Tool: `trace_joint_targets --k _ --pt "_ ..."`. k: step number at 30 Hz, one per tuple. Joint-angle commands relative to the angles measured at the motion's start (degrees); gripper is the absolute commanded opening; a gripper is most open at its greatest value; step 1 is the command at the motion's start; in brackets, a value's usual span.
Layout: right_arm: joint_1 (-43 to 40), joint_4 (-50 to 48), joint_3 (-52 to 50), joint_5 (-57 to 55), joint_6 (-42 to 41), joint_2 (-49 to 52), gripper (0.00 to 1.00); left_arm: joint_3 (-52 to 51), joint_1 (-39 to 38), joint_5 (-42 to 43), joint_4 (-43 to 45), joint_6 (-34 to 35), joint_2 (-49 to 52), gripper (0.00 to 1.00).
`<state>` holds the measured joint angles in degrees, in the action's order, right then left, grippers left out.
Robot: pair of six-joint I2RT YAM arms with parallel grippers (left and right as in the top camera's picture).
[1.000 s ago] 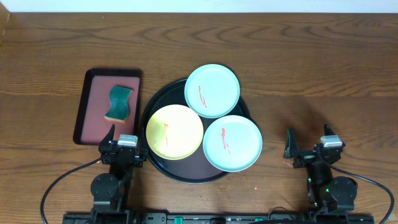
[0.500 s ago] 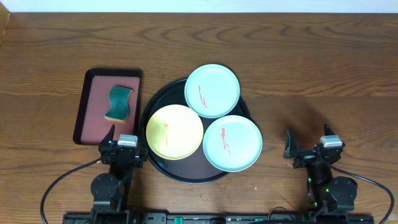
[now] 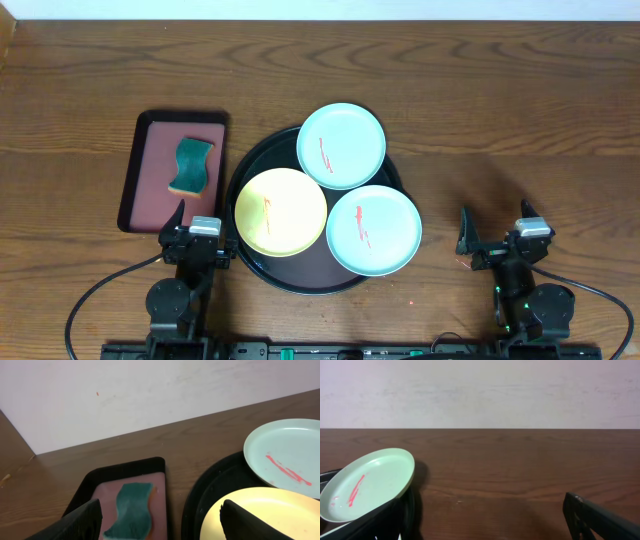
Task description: Clean dirty plates on tray and stack at the side
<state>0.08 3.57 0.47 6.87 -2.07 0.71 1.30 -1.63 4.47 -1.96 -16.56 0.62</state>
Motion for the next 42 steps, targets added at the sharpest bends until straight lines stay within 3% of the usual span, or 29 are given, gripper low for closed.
trace_joint_targets --k 1,42 --pt "0.0 0.1 -0.2 0.0 0.4 -0.1 0.99 -1.1 -0.2 0.0 -1.8 -0.3 -0.3 0.76" --pt "0.0 0.1 -0.2 -0.4 0.4 -0.1 0.99 -1.1 -0.2 -1.3 -1.8 -0.3 -0.3 0.76"
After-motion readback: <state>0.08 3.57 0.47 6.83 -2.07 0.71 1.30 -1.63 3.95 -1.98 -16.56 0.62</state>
